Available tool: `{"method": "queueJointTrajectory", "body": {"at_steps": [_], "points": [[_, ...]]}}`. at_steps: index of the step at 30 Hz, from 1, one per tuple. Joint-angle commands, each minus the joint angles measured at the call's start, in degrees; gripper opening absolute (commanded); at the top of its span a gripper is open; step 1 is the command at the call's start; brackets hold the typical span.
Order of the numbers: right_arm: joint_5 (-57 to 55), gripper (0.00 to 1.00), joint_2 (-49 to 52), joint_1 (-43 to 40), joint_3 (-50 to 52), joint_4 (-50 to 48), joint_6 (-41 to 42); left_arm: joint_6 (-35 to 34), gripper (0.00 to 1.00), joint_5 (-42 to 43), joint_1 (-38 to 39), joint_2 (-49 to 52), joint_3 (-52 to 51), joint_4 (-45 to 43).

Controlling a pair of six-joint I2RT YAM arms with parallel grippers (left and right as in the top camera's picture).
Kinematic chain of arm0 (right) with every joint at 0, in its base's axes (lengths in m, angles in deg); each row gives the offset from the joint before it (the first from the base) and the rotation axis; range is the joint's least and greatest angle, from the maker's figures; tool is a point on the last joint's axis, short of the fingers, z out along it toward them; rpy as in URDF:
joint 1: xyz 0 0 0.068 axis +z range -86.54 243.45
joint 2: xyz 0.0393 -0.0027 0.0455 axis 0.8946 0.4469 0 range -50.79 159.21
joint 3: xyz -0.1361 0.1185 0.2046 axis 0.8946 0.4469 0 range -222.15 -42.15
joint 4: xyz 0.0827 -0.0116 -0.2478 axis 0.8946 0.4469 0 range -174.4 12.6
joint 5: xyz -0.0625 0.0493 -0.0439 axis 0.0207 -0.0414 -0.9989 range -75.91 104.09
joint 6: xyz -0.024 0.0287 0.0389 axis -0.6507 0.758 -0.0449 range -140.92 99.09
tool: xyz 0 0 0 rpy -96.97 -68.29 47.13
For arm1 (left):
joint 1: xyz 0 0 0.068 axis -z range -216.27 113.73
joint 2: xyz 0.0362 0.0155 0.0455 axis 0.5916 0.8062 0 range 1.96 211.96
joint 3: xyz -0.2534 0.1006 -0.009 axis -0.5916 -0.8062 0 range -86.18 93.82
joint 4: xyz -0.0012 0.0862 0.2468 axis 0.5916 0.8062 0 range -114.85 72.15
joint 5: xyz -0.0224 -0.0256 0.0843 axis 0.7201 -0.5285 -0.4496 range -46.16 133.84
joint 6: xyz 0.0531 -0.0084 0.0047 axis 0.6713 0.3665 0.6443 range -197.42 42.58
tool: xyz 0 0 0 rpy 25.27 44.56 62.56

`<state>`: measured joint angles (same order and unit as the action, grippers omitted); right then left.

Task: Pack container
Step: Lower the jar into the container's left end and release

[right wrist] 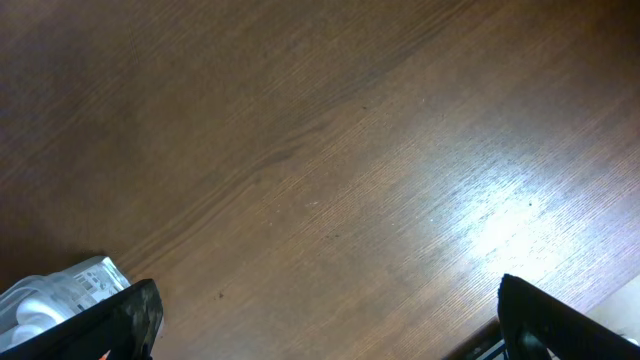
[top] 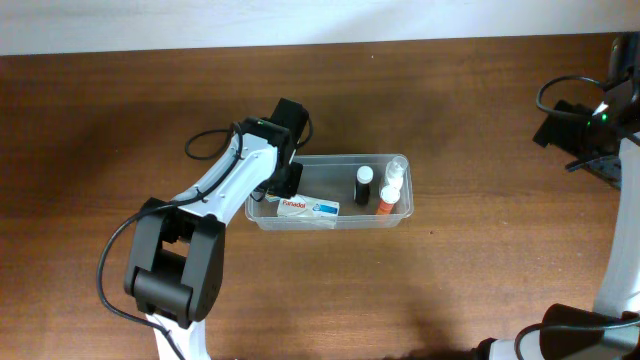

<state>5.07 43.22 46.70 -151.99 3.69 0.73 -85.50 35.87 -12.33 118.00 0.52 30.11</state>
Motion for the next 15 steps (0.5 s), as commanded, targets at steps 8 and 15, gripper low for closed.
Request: {"method": "queueJointTrajectory", "body": {"at_steps": [8,15], "points": [[-0.9,0.98,-0.6,-0.2,-0.9,-0.1,-0.2,-0.7,0.42,-0.9,0.2,0.7,-0.4,2.3],[-0.9,0.98,-0.6,-0.2,-0.9,0.0,-0.2,-0.7,0.42,-0.6,0.2,0.7,-0.4,3.9]]}}
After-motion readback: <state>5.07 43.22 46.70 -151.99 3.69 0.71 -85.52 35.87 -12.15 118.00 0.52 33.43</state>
